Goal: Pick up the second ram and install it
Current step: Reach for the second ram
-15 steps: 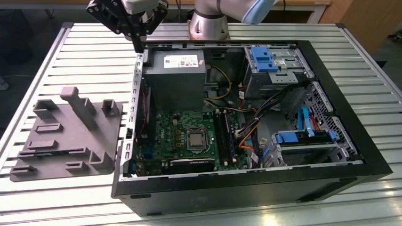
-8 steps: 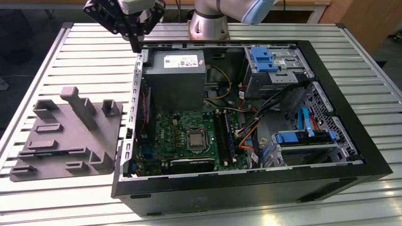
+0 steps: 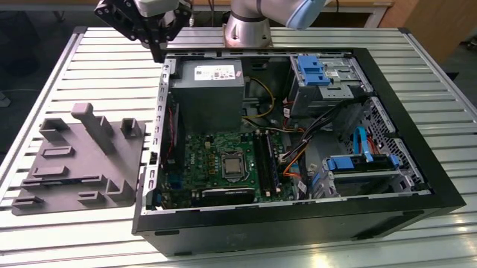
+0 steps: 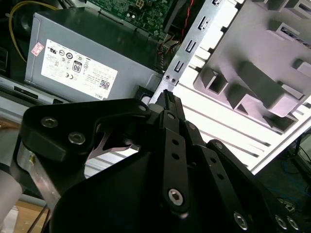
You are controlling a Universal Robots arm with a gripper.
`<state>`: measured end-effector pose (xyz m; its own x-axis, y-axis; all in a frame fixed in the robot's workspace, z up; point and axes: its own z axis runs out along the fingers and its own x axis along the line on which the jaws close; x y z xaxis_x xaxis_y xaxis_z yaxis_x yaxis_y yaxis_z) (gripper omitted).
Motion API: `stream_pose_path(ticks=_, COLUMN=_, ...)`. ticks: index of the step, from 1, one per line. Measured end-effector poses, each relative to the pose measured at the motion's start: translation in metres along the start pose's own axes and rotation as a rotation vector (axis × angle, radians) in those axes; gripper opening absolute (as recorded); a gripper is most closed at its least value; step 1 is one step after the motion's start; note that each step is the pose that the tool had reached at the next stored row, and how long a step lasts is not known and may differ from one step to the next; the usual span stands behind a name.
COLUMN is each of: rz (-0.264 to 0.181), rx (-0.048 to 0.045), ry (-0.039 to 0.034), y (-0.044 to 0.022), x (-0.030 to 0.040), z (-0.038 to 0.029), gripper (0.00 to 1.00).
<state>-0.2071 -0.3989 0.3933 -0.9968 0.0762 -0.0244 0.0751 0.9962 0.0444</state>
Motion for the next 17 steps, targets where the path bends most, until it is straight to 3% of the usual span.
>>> stream_pose_path(ticks=17, rz=0.000, rx=0.0000, ry=0.0000, y=-0.0008, x=0.0101, z=-0.0003, gripper=0.11)
